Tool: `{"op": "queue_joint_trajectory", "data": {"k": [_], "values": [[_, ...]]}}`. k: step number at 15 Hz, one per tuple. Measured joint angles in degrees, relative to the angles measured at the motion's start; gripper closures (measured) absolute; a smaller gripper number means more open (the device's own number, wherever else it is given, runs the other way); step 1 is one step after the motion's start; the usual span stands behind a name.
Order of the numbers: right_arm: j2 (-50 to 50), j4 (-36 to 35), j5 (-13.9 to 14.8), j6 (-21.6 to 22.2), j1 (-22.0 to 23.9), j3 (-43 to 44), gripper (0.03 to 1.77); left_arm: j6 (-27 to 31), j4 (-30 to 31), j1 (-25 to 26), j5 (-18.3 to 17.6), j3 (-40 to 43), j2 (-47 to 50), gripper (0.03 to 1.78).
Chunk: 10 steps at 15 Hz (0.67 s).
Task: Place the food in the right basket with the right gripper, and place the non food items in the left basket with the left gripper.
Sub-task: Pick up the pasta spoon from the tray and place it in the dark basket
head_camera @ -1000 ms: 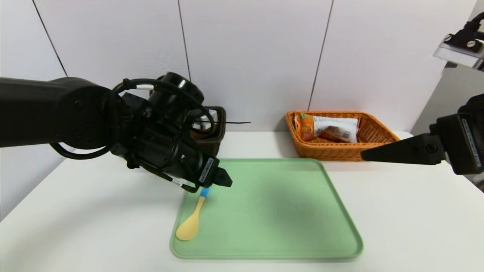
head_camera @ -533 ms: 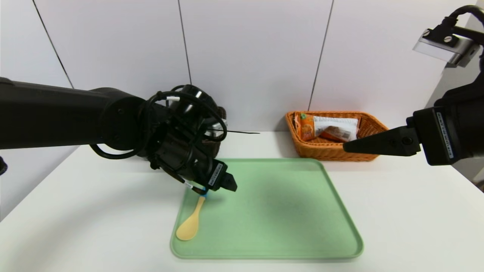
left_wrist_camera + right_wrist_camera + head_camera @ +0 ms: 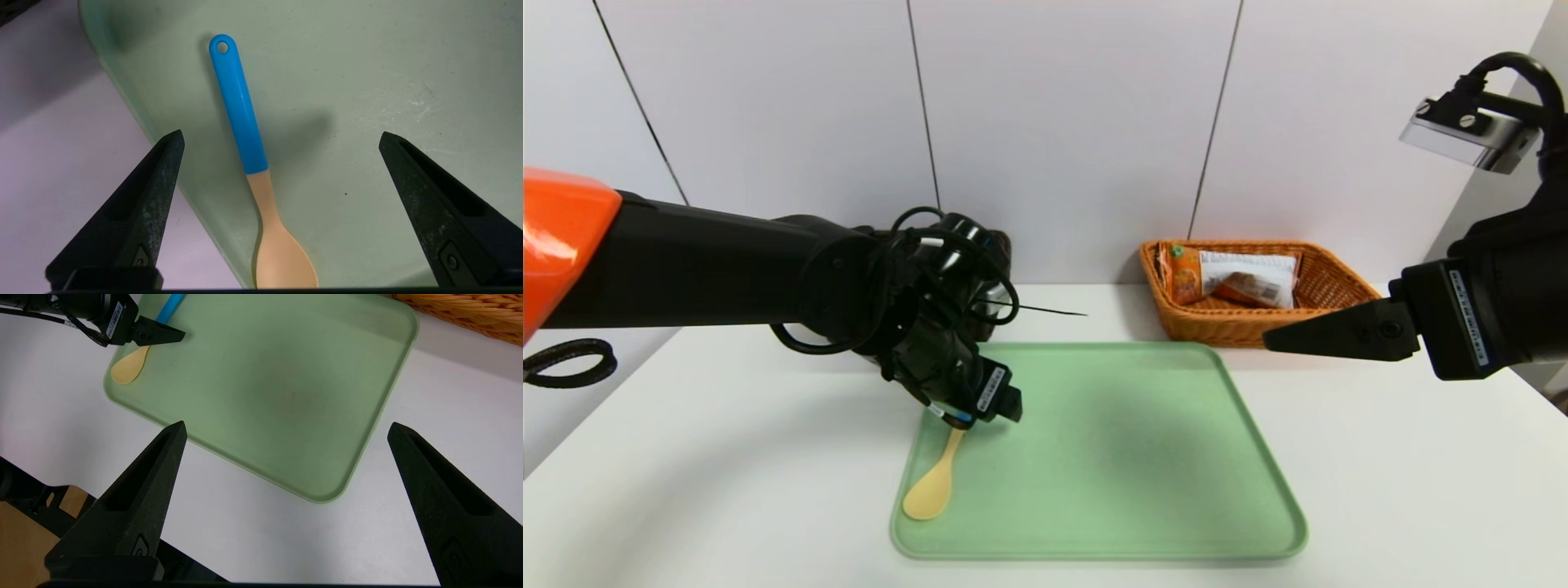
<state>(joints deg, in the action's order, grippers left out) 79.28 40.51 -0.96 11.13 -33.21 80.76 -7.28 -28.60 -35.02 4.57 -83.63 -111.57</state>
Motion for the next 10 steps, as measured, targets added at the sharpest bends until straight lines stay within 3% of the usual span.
{"op": "queue_joint_trajectory", "data": {"k": [10], "values": [[-0.11, -0.05, 0.02, 0.27, -0.15, 0.0, 0.1, -5.81, -2.49, -0.23, -0.04, 0.33, -0.23, 0.12]]}}
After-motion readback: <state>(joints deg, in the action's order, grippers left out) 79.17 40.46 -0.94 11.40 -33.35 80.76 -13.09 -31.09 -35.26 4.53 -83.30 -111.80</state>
